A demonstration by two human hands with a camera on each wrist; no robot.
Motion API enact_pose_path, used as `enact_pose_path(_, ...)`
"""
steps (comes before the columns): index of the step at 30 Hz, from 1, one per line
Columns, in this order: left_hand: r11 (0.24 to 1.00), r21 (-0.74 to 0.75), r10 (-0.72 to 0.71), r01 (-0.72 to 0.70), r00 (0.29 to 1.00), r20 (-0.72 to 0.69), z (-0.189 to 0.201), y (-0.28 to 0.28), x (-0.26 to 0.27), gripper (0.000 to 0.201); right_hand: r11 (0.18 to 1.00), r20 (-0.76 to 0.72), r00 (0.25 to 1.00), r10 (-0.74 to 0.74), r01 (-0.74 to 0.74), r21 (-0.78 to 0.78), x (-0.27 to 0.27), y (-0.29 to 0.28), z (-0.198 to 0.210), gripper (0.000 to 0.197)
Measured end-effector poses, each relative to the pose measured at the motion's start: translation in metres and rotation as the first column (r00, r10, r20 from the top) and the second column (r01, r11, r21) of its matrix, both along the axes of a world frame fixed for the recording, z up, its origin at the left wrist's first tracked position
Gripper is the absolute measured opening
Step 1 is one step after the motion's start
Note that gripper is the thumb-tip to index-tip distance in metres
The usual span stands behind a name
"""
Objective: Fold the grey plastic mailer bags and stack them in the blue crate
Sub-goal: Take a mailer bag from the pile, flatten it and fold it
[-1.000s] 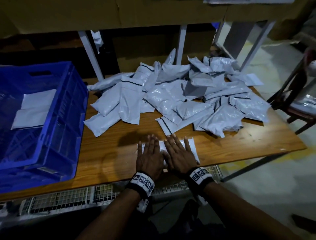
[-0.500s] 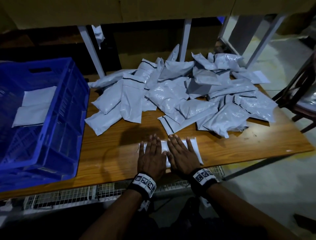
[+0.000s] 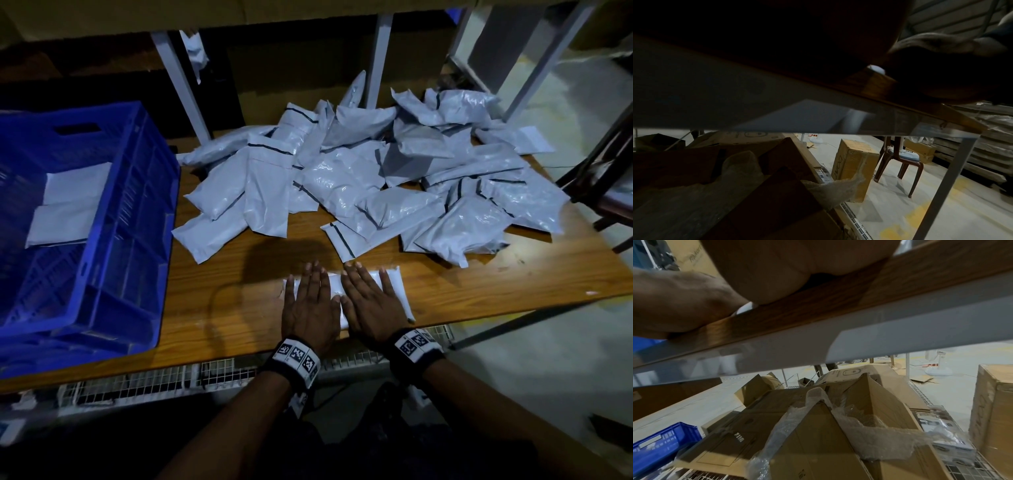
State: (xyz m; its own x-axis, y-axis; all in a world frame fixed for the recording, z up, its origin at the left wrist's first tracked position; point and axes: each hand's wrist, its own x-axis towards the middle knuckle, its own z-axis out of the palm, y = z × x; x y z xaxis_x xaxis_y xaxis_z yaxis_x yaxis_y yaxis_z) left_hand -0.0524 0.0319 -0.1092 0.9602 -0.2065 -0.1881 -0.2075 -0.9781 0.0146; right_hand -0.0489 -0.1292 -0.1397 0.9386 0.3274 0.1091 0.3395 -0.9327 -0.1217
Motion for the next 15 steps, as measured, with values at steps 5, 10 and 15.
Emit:
enact_pose_path(5,1.000,-0.008,0.006,-0.006,1.000,-0.005,-0.004,0.000,0.000,0.069,1.000,0.001,1.000,-0.010,0.010,-0.005,-0.001,0.001,0.000,0.060)
enact_pose_path(10,0.999,-0.033,0.005,-0.004,1.000,0.008,-0.007,0.002,0.000,0.070,0.999,-0.015,1.000,-0.010,0.009,-0.051,-0.001,0.001,-0.003,0.061)
enact_pose_path(15,0.998,-0.055,0.011,-0.009,1.000,0.029,-0.012,0.002,0.000,0.070,0.998,-0.088,0.996,-0.020,0.014,-0.067,-0.001,0.002,0.001,0.067)
